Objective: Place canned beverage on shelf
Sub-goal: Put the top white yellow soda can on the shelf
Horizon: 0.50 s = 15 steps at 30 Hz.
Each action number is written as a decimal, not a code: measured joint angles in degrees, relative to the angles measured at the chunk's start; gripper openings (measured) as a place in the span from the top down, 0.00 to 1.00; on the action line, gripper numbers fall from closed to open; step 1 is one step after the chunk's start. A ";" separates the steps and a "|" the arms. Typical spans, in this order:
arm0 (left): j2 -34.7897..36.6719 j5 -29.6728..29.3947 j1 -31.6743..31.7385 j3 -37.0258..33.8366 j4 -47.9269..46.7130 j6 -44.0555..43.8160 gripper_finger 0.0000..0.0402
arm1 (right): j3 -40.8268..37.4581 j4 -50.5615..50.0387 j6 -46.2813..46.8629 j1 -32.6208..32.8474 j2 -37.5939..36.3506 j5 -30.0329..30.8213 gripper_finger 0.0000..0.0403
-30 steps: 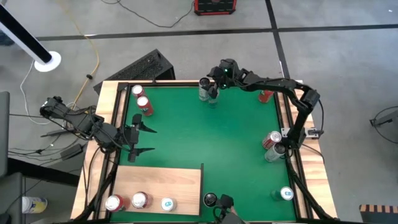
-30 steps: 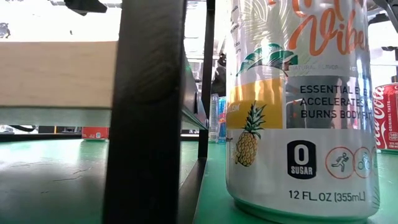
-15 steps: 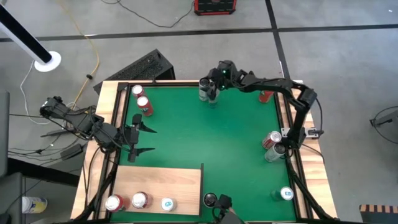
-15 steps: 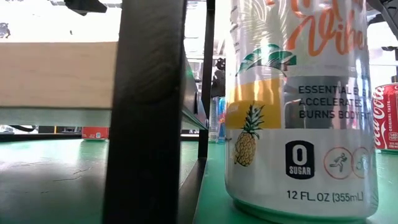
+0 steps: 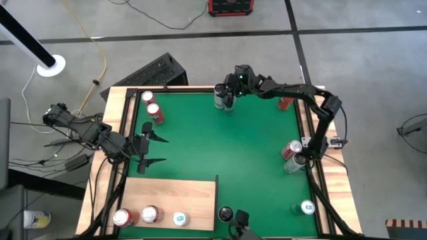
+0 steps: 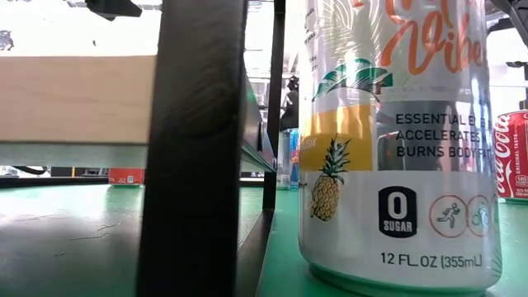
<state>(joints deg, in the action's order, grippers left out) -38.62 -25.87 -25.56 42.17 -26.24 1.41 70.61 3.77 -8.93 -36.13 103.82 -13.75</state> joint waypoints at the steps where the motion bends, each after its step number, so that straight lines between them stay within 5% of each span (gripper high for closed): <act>1: -0.01 0.02 0.02 0.00 0.00 0.00 0.25 | 0.08 0.12 -0.08 0.09 -0.71 -0.01 0.30; 8: -0.01 0.00 0.01 0.00 0.02 0.31 0.25 | 3.16 -2.02 0.14 2.94 -8.98 -6.06 0.30; 15: 0.00 0.00 0.01 0.00 0.28 0.75 0.25 | 3.28 -3.26 -0.37 13.41 -17.14 -10.65 0.30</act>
<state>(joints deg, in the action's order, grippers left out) -38.62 -25.87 -25.55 42.17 -25.96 2.16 73.89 0.50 -9.31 -22.72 86.68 -24.40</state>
